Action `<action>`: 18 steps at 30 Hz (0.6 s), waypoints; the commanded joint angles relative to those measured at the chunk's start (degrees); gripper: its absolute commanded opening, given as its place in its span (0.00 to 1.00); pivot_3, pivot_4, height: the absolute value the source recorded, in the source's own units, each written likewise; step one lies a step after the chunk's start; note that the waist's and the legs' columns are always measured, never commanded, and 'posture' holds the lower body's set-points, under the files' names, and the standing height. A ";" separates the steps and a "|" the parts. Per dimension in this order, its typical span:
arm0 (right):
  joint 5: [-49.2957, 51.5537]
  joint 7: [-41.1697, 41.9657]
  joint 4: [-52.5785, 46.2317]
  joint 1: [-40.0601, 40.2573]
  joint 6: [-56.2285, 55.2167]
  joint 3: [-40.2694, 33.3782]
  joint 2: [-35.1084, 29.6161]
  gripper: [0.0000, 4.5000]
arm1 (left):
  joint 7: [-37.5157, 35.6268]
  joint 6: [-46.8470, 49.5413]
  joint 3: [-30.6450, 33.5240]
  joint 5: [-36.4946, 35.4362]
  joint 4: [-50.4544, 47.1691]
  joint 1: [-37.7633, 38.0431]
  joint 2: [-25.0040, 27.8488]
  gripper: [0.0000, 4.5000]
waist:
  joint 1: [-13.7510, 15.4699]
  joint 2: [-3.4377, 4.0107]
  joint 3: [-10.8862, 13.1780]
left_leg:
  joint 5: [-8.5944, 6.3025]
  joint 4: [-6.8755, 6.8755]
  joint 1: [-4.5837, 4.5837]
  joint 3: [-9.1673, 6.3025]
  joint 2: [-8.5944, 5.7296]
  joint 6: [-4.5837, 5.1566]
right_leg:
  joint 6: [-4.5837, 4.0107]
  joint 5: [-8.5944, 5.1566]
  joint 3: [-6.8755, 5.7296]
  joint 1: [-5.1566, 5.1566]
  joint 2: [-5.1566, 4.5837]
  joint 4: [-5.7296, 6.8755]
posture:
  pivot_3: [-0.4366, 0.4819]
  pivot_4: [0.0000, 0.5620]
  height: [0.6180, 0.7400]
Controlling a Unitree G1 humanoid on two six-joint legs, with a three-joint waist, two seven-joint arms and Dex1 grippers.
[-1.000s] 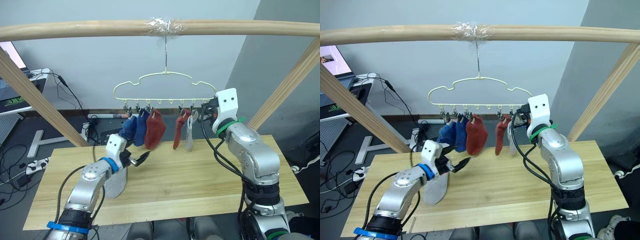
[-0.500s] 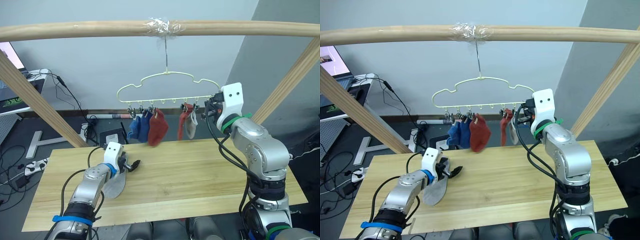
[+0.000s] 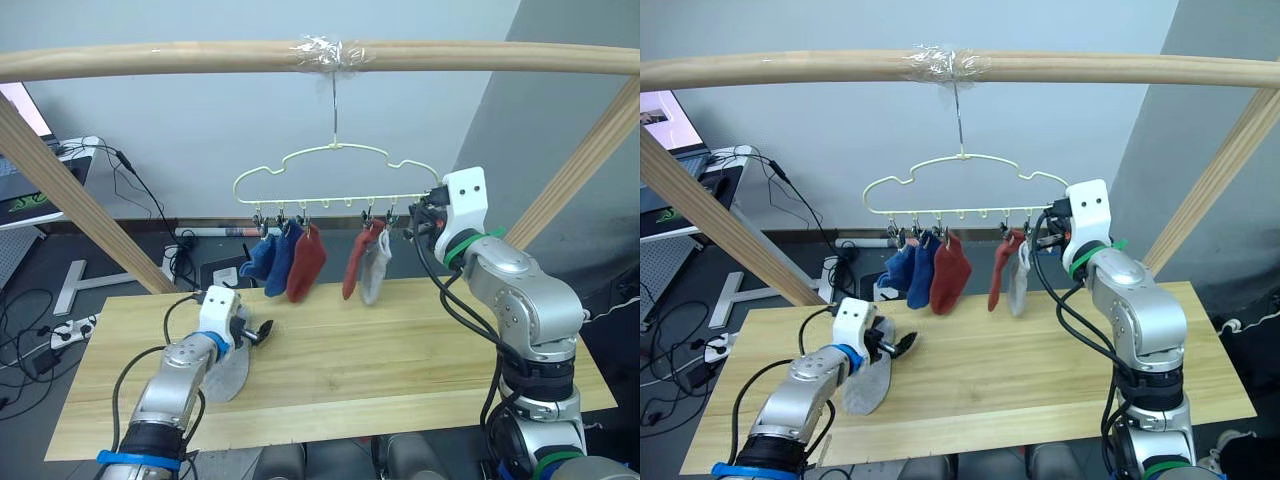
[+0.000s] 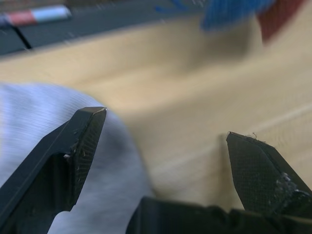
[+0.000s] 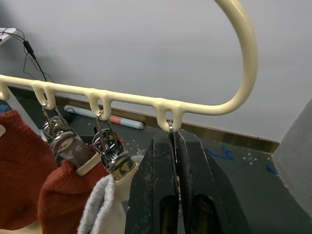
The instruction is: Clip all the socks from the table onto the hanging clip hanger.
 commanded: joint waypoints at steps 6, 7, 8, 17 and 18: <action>0.53 -0.25 -0.95 0.66 -0.28 -0.25 -0.14 0.01 | 1.83 4.77 3.24 -0.39 -4.35 1.69 1.78 1.00 | 0.05 0.00 0.00 | 0.00 -0.01 0.02 0.00 0.00 0.00 | 0.00 0.00 0.00 0.01 0.00 -0.01 | 0.59 0.27 1.00; 0.51 -0.24 -0.82 0.67 -0.37 -0.15 -0.13 0.01 | 2.60 4.89 3.19 0.23 -2.77 1.36 1.98 1.00 | 0.11 0.00 0.00 | 0.00 -0.01 0.02 -0.01 0.00 0.00 | 0.00 0.00 -0.01 0.01 0.01 -0.01 | 0.59 0.27 1.00; 0.50 -0.23 -0.72 0.67 -0.43 -0.09 -0.14 0.01 | 3.11 5.01 3.24 0.49 -1.32 0.85 2.05 1.00 | 0.12 0.00 0.00 | 0.00 -0.01 0.03 -0.01 0.00 0.00 | 0.00 0.00 -0.02 0.01 0.01 -0.01 | 0.59 0.27 1.00; 0.58 -0.06 -0.99 0.90 -0.02 0.04 -0.47 0.01 | 2.63 10.42 3.84 -1.50 6.11 -1.39 1.20 1.00 | 1.02 0.00 0.00 | 0.00 -0.03 0.02 0.00 0.00 0.00 | 0.00 0.00 -0.03 0.00 0.01 -0.04 | 0.59 0.26 1.00; 0.59 -0.08 -1.06 0.94 0.04 0.07 -0.45 0.01 | 2.46 11.66 3.99 -1.98 6.26 -1.42 0.97 1.00 | 1.04 0.00 0.00 | 0.00 -0.03 0.02 0.01 0.00 0.00 | 0.00 0.00 -0.02 0.00 0.01 -0.05 | 0.59 0.26 1.00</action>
